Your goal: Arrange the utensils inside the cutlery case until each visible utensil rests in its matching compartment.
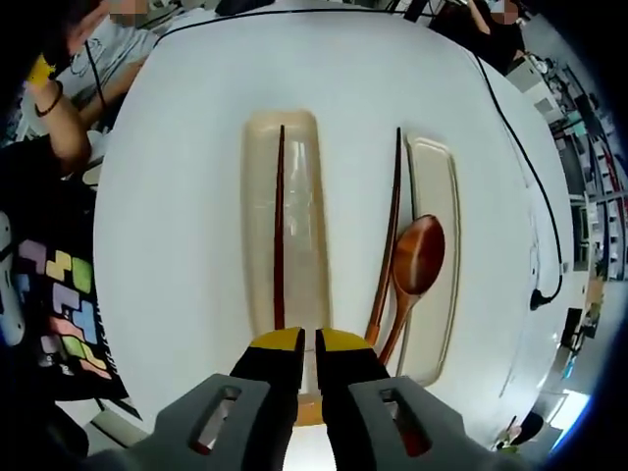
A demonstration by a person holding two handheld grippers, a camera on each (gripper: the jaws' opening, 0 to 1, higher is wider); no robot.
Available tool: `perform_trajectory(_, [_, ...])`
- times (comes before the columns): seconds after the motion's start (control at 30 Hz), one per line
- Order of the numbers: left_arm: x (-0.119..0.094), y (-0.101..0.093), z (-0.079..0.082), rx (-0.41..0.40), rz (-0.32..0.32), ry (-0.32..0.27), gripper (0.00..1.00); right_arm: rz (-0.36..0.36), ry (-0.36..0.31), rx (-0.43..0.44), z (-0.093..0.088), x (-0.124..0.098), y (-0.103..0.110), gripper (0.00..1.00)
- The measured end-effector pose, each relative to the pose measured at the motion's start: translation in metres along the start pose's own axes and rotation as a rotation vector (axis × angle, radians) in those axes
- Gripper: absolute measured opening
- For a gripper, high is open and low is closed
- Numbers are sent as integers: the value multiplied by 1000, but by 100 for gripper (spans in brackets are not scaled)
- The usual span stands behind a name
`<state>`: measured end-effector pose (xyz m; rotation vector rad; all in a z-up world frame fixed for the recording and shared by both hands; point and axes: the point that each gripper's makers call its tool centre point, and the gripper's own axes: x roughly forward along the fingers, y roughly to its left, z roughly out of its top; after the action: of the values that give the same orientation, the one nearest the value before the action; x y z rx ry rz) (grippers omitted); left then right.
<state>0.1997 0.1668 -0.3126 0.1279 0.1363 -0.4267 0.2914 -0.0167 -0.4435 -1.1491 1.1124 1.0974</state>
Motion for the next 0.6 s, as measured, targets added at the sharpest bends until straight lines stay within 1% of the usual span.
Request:
perform_trajectory(0.2, [1, -1, 0, 2, -1, 2, 70, -24, -19, -7, 3, -12, -7, 4])
perform_trajectory(0.23, [1, -1, 0, 3, -2, 2, 70, -32, -42, -1, 7, -14, -11, 4])
perform_trajectory(0.27, [1, -1, -1, 3, -2, 2, 70, -36, -66, 22, 10, -16, -13, 4])
perform_trajectory(0.33, [0, -1, -1, 4, -2, 3, 70, -29, -69, 33, 10, -17, -18, 4])
perform_trajectory(0.43, [0, 0, 0, 2, -1, 0, 70, -43, -70, 49, 8, -14, -28, 4])
perform_trajectory(0.5, [1, 0, 0, 2, -3, 0, 70, -41, -92, 71, 9, -7, -32, 4])
perform_trajectory(0.57, [1, 1, 0, -2, -4, -3, 70, -34, -116, 114, 9, -1, -36, 4])
perform_trajectory(0.6, [1, 1, 0, -3, -4, -3, 70, -30, -117, 115, 7, 1, -38, 4])
